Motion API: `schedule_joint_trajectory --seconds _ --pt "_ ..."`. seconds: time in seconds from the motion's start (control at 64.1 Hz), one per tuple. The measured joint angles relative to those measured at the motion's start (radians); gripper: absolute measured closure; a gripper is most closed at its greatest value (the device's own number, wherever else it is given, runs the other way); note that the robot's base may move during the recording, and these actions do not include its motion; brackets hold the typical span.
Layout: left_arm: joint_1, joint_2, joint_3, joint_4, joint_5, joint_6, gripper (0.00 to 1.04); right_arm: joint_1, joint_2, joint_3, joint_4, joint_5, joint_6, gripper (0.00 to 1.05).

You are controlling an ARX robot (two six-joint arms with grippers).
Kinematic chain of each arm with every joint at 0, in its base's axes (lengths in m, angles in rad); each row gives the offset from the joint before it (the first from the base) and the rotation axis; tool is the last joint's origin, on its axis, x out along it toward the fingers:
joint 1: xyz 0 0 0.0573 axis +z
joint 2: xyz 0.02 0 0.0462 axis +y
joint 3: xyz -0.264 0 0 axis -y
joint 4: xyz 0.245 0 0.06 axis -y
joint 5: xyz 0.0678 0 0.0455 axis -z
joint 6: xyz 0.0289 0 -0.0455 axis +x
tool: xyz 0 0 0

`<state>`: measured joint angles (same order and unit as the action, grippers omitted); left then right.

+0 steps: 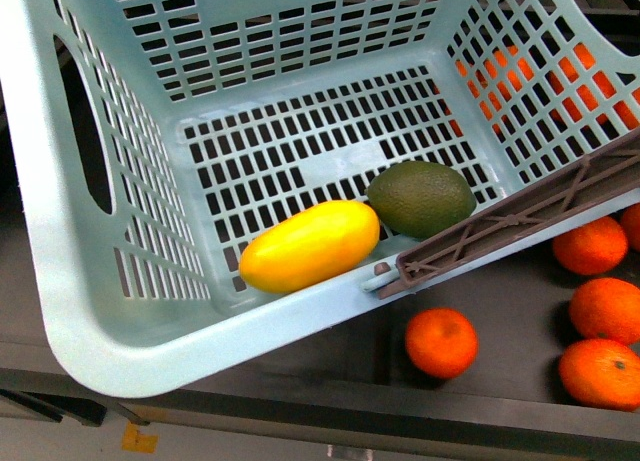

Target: Pick mango and avocado into basket

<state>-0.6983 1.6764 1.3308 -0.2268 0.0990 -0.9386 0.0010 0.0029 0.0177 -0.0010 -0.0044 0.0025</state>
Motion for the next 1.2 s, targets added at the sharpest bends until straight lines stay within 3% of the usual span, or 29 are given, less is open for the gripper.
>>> schedule_joint_trajectory --seconds 0.296,0.406,0.468,0.921,1.202 --pt "0.005 0.0 0.0 0.0 -0.02 -0.003 0.9 -0.001 0.0 0.0 0.0 0.0 0.0 0.09" --pt "-0.008 0.034 0.022 0.028 -0.233 -0.208 0.9 -0.001 0.0 0.0 0.0 0.0 0.0 0.09" --pt "0.01 0.074 0.055 0.048 -0.265 -0.294 0.9 -0.001 0.0 0.0 0.0 0.001 0.0 0.09" --pt "0.24 0.404 0.18 0.137 -0.303 -0.52 0.9 -0.001 0.0 0.0 0.0 0.004 0.0 0.09" --pt "0.286 0.513 0.189 0.205 -0.306 -0.689 0.9 -0.001 0.0 0.0 0.0 0.004 0.0 0.09"
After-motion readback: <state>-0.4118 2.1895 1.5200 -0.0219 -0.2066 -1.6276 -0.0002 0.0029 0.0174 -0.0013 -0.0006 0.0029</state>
